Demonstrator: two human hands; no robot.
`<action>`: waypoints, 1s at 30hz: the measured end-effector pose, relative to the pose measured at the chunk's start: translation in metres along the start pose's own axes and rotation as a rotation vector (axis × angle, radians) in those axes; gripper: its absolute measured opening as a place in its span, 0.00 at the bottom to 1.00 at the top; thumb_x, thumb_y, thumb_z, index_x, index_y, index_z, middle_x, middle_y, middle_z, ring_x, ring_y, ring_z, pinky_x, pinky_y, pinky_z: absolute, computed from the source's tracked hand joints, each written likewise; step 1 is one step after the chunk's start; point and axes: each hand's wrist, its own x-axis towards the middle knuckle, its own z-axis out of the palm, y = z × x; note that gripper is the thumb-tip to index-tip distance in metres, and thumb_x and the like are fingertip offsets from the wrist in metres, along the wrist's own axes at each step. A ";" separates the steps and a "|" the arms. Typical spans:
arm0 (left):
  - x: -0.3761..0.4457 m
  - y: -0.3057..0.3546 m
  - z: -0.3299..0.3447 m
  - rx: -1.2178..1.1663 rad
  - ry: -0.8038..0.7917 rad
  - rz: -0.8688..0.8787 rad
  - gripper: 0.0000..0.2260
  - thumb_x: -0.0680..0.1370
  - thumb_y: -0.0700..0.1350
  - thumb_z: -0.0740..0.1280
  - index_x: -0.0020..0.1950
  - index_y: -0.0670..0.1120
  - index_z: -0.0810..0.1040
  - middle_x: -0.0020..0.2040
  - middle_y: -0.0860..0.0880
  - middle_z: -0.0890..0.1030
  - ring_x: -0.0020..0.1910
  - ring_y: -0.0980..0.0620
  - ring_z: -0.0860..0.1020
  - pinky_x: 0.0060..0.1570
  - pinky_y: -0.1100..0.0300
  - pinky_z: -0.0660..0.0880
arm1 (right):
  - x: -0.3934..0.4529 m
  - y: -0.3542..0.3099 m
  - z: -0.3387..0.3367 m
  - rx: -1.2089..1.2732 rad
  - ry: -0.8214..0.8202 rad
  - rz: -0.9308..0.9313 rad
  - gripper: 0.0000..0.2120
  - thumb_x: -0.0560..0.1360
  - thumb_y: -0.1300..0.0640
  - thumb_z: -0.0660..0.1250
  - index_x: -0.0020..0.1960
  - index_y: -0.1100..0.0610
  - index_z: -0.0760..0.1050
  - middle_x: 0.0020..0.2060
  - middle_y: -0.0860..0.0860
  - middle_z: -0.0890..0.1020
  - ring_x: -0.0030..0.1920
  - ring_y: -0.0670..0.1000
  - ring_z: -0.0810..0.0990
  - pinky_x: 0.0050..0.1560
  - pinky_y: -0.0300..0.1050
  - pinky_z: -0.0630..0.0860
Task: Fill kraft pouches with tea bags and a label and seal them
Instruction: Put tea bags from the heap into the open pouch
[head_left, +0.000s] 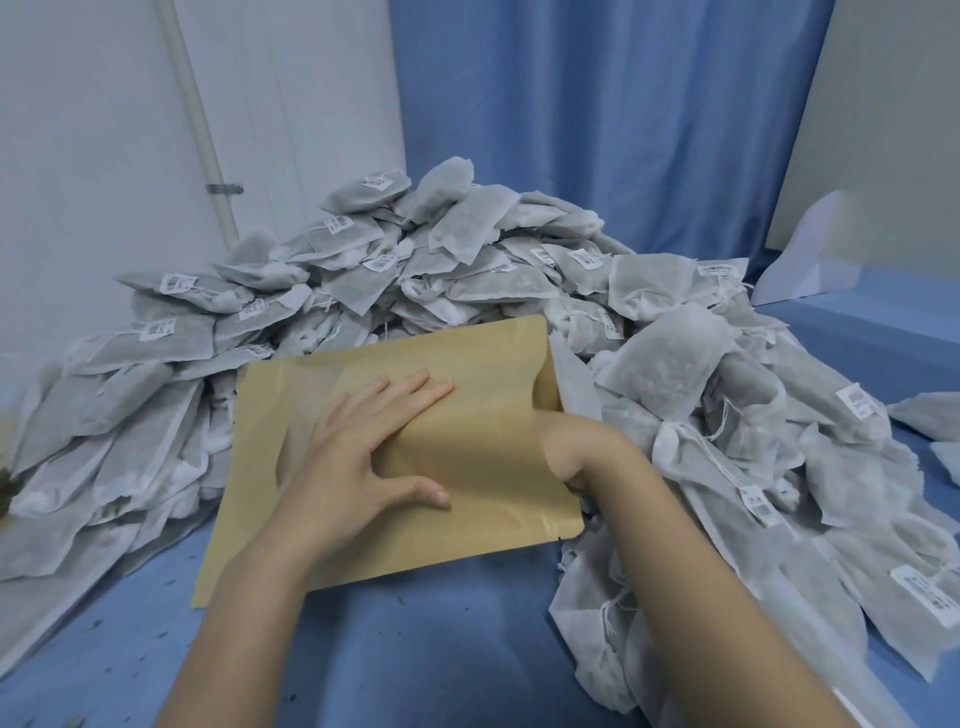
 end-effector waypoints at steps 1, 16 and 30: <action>0.001 0.000 0.001 0.019 -0.016 0.005 0.36 0.56 0.63 0.72 0.62 0.76 0.64 0.70 0.69 0.64 0.73 0.62 0.56 0.74 0.53 0.50 | 0.000 0.002 0.001 -0.033 -0.056 0.057 0.19 0.77 0.72 0.56 0.31 0.60 0.76 0.27 0.46 0.72 0.28 0.40 0.70 0.31 0.29 0.67; 0.001 -0.007 -0.002 0.078 0.118 -0.046 0.39 0.57 0.62 0.71 0.65 0.72 0.60 0.72 0.65 0.61 0.73 0.60 0.55 0.74 0.51 0.50 | 0.024 0.079 -0.005 -0.746 0.889 0.256 0.30 0.70 0.45 0.68 0.67 0.56 0.67 0.64 0.56 0.68 0.61 0.58 0.66 0.62 0.47 0.61; 0.003 -0.008 0.004 0.075 0.101 -0.067 0.39 0.56 0.64 0.70 0.65 0.72 0.60 0.69 0.71 0.58 0.74 0.57 0.54 0.74 0.52 0.48 | 0.002 0.053 -0.022 0.052 1.285 -0.094 0.10 0.74 0.58 0.63 0.51 0.54 0.81 0.46 0.48 0.83 0.48 0.44 0.77 0.43 0.31 0.66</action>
